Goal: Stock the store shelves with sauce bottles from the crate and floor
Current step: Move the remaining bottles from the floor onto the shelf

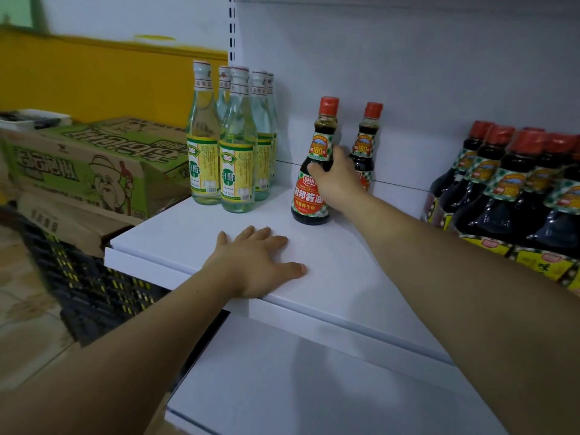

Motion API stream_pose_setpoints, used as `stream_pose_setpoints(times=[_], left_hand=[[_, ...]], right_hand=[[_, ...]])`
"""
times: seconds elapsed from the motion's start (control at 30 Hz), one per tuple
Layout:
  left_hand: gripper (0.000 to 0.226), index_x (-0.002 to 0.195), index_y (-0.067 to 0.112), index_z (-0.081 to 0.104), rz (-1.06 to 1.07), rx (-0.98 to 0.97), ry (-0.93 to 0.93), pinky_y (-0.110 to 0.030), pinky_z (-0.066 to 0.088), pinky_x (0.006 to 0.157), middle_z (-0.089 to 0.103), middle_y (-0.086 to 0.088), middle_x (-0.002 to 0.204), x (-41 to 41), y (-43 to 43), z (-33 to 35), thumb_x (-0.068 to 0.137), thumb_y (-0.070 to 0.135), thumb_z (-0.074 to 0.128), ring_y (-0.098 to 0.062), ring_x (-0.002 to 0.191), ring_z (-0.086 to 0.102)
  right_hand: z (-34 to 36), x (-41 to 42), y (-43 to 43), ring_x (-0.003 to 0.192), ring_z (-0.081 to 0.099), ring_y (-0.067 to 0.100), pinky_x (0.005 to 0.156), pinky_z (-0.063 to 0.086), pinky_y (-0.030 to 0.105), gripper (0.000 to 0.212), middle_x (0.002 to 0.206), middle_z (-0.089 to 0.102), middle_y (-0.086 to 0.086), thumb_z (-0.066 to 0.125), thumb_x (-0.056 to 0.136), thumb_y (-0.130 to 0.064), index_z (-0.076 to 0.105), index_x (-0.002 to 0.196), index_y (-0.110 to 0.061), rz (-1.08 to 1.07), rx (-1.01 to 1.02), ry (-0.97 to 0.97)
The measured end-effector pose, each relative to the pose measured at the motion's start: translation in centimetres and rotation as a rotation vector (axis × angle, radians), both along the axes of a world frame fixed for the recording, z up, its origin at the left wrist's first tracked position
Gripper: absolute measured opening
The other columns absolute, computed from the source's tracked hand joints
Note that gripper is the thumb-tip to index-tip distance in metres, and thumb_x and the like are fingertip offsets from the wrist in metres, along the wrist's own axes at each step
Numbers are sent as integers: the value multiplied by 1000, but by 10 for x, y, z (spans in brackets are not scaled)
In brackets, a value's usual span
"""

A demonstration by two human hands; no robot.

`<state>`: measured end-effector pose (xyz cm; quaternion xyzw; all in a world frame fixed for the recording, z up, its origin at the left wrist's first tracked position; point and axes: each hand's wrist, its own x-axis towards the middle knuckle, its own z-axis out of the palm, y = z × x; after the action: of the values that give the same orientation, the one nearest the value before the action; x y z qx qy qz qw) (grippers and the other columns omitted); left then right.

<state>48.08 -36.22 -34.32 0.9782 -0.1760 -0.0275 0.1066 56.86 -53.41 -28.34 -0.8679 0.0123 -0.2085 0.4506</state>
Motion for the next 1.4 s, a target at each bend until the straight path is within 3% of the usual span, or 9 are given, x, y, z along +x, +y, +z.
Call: stream_pose_setpoints(times=[0.37,1.03,1.23,1.4], left_hand=[[74,145,40,24,-14,45,7,-56,3,115,14,9,158,1,-1,5,81,77,32,-16,146,6],[75,145,40,26,-15,-13,-15,-58,1,115,14,8,158,1,2,2,81,77,34,-16,147,5],[76,146,39,25,-13,-15,-7,-58,0,115,13,7,159,3,1,2,80,78,34,-17,147,4],[81,148,38,21,-3,1,125,-59,-5,114,7,6,161,2,10,17,80,78,37,-18,148,0]], right_hand=[[-4,23,-1,125,47,34,105,41,47,53,140,39,11,54,95,-34,36,144,-21,-25,-9,15],[-6,30,4,124,48,33,104,43,47,56,140,41,11,55,95,-35,36,144,-18,-47,-25,7],[0,23,9,129,44,35,104,41,44,61,146,33,15,46,98,-41,25,148,-12,-101,-125,80],[8,-10,5,130,43,35,101,40,41,71,148,33,17,42,97,-52,21,150,-10,-98,-239,169]])
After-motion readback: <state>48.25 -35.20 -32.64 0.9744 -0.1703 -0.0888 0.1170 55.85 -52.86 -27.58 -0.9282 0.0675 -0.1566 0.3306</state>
